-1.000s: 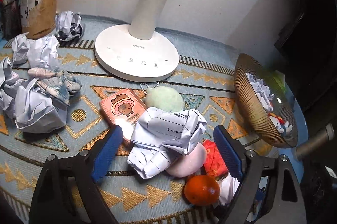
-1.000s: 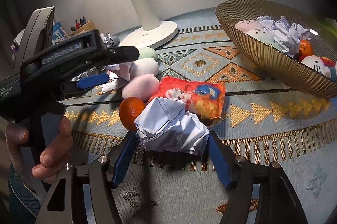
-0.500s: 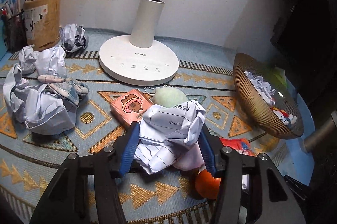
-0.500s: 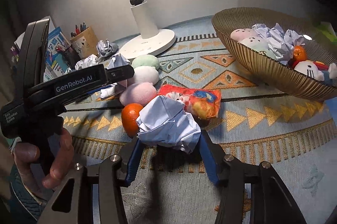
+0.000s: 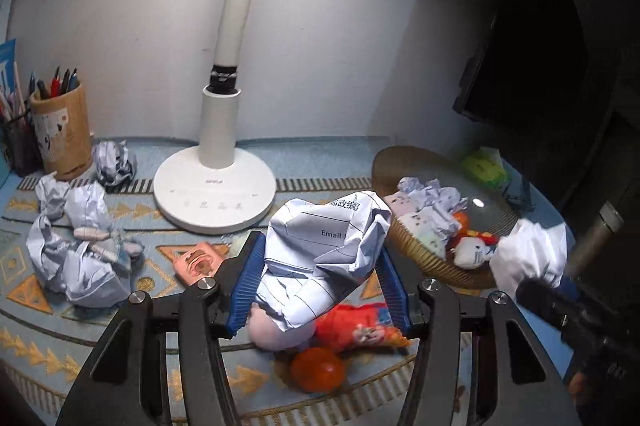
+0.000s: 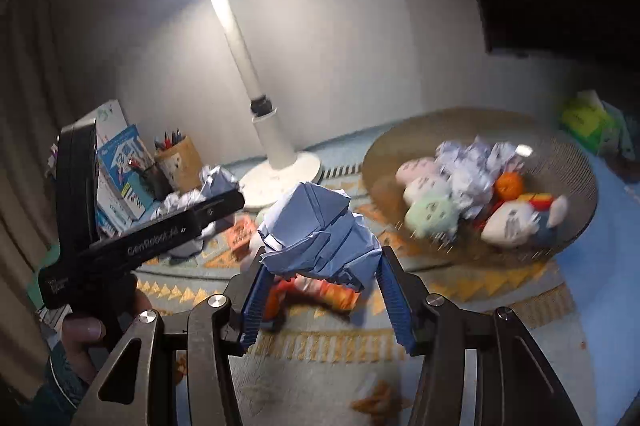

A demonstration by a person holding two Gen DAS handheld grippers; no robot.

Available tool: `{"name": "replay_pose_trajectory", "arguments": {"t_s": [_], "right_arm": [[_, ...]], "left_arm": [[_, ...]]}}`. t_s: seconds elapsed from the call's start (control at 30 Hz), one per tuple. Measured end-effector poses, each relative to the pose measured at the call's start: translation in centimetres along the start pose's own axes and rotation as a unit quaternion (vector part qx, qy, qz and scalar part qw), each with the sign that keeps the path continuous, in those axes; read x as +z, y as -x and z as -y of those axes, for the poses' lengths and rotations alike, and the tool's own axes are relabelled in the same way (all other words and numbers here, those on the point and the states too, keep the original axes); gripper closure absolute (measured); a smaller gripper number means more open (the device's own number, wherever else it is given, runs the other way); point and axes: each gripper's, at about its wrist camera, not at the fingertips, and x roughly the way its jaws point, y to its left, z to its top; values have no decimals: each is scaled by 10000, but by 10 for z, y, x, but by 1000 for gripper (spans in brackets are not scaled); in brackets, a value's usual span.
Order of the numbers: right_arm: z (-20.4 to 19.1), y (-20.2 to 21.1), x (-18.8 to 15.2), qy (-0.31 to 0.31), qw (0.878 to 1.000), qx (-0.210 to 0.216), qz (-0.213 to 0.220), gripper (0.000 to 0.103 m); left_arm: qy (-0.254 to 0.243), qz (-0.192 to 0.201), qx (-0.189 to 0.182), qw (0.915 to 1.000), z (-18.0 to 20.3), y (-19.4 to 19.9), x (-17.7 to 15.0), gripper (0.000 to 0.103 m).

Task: Organize objects
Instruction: 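Carry the printed paper with the left tool and drop it into the bowl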

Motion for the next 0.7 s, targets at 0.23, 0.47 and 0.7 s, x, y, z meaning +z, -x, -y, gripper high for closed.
{"name": "replay_pose_trajectory", "arguments": {"t_s": [0.23, 0.47, 0.7], "right_arm": [[68, 20, 70, -446, 9945, -700, 631, 51], [119, -14, 79, -988, 9903, -789, 577, 51], [152, -30, 65, -1268, 9834, -1013, 805, 50]], "left_arm": [[-256, 274, -484, 9981, 61, -23, 53, 51], [-286, 109, -702, 9971, 94, -84, 52, 51], [-518, -175, -691, 9961, 101, -120, 31, 51]]}}
